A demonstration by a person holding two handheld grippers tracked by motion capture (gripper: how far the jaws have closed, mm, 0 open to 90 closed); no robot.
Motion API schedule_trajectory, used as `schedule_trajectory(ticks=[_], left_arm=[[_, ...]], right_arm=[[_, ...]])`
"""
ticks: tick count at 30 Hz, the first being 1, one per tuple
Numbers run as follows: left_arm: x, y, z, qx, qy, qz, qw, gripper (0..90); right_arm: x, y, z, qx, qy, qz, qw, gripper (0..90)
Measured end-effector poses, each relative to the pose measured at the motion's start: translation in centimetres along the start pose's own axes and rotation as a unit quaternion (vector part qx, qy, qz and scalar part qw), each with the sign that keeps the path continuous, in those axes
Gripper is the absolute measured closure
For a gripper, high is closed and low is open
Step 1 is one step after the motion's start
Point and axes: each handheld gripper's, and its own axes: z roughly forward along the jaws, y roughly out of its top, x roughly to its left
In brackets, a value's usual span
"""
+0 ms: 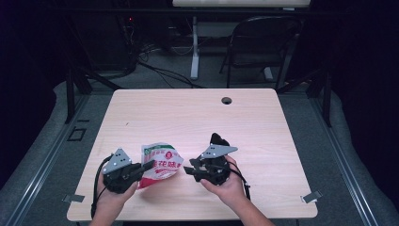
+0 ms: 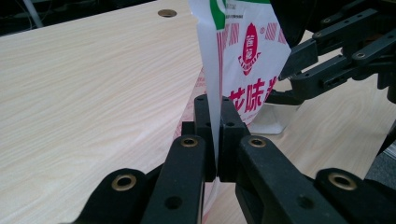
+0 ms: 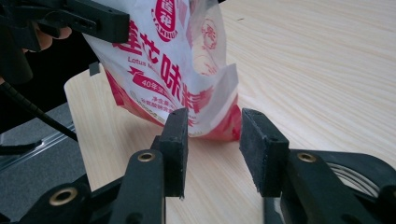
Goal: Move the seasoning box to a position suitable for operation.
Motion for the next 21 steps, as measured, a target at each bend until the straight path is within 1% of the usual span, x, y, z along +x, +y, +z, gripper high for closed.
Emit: schedule_trajectory(ticks=[1, 4, 7, 8, 10, 13, 14, 17, 18, 21], left_arm=[[0.0, 0.0, 0.0, 0.0, 0.0, 0.0, 1.0, 90.0], [-0.1, -0.2, -0.1, 0.0, 0.0, -0.004, 1.0, 90.0], [-0.2, -0.4, -0.2, 0.001, 0.002, -0.003, 1.0, 90.0], [-0.2, -0.5, -0.2, 0.0, 0.002, -0.004, 1.0, 90.0], [-0.2, -0.6, -0.2, 0.001, 0.003, -0.003, 1.0, 90.0], [-0.3, -0.9, -0.2, 0.002, 0.003, -0.008, 1.0, 90.0], [-0.3, -0.9, -0.3, 0.006, 0.003, -0.007, 1.0, 90.0], [-0.3, -1.3, -0.3, 0.006, 0.004, -0.011, 0.9999, 90.0], [-0.2, -1.3, -0.4, 0.009, 0.005, -0.008, 0.9999, 90.0], [-0.3, -1.5, -0.4, 0.011, 0.007, -0.009, 0.9999, 90.0]], right_arm=[[0.0, 0.0, 0.0, 0.0, 0.0, 0.0, 1.0, 62.6], [0.4, 0.2, 0.7, 0.006, 0.011, -0.006, 0.9999, 63.5], [0.8, 0.3, 1.3, 0.018, 0.015, -0.015, 0.9996, 64.3], [0.9, 0.3, 1.5, 0.015, 0.017, -0.012, 0.9997, 64.7], [1.0, 0.3, 1.7, 0.017, 0.018, -0.013, 0.9996, 65.0], [1.2, 0.4, 2.2, 0.023, 0.023, -0.019, 0.9993, 69.4], [1.2, 0.4, 2.3, 0.023, 0.024, -0.017, 0.9993, 70.8], [1.1, 0.4, 2.6, 0.024, 0.034, -0.008, 0.9991, 75.2], [1.1, 0.4, 2.7, 0.026, 0.036, -0.007, 0.999, 76.8], [1.1, 0.3, 2.9, 0.026, 0.04, -0.004, 0.9988, 82.5]])
